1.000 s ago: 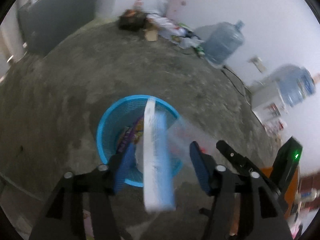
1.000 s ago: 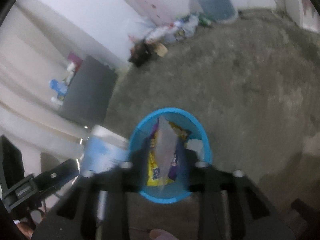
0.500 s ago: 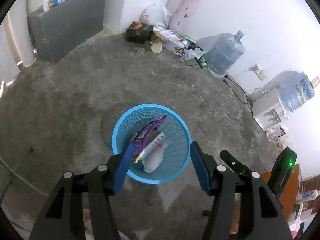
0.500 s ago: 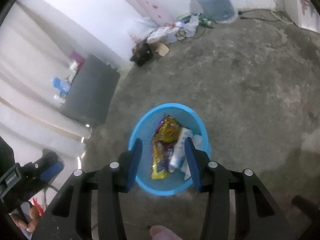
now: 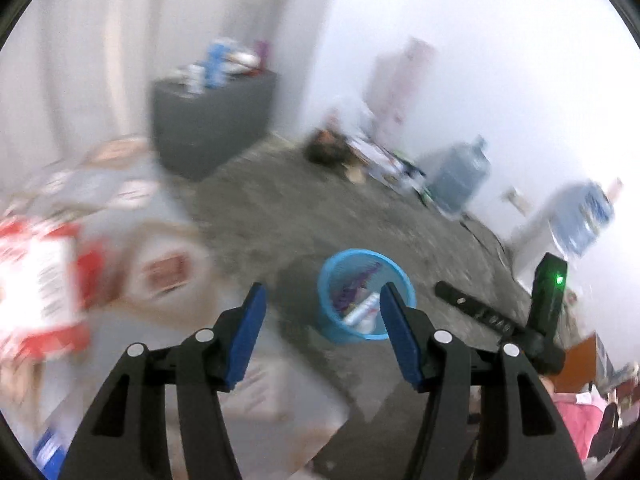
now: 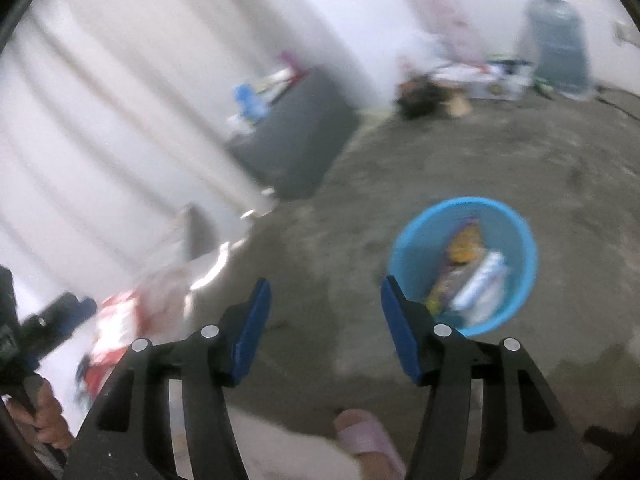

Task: Collect trash
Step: 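Move both tools back to the table toward the Pepsi bottle, then grasp the clear Pepsi bottle around its blue label with right tool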

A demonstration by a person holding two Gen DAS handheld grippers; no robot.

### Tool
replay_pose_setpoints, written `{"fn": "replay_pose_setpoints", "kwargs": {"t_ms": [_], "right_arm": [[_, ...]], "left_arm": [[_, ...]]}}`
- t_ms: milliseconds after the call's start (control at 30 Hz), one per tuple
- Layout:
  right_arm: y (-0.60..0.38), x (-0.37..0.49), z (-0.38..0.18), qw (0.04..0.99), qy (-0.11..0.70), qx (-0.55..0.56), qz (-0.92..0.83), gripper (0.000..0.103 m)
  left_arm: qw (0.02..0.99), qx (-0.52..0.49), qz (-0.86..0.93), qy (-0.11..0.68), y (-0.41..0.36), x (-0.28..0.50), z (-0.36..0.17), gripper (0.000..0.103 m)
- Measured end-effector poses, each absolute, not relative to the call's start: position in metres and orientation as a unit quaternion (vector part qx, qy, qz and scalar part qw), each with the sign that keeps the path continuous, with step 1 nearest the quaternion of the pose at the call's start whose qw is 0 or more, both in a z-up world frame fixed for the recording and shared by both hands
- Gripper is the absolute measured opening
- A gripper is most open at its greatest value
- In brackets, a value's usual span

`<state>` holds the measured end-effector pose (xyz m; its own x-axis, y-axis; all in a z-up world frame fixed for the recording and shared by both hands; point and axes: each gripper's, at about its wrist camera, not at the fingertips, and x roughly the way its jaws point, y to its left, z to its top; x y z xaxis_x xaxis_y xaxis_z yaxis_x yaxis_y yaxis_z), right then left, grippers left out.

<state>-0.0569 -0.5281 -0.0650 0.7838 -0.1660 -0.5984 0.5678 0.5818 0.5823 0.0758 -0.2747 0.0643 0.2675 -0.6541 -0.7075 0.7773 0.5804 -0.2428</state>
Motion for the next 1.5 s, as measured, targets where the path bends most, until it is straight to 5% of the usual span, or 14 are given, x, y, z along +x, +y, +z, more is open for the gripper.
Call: {"fn": "replay_pose_setpoints", "kwargs": {"t_ms": [267, 533, 933, 1500], "right_arm": [[-0.425, 0.025, -0.044, 0.869, 0.296, 0.396, -0.026, 0.056], [-0.323, 0.099, -0.069, 0.826, 0.388, 0.395, 0.101, 0.056], [-0.299, 0.119, -0.083, 0.815, 0.430, 0.383, 0.056, 0.055], [-0.340, 0.070, -0.080, 0.814, 0.404, 0.417, -0.021, 0.055]], "left_arm": [[0.886, 0.016, -0.291, 0.360, -0.066, 0.094, 0.075, 0.057], [0.893, 0.002, -0.193, 0.407, 0.023, 0.121, 0.013, 0.021], [0.844, -0.026, -0.248, 0.475, 0.036, 0.116, -0.034, 0.015], [0.736, -0.044, -0.426, 0.525, -0.056, 0.048, -0.057, 0.014]]}}
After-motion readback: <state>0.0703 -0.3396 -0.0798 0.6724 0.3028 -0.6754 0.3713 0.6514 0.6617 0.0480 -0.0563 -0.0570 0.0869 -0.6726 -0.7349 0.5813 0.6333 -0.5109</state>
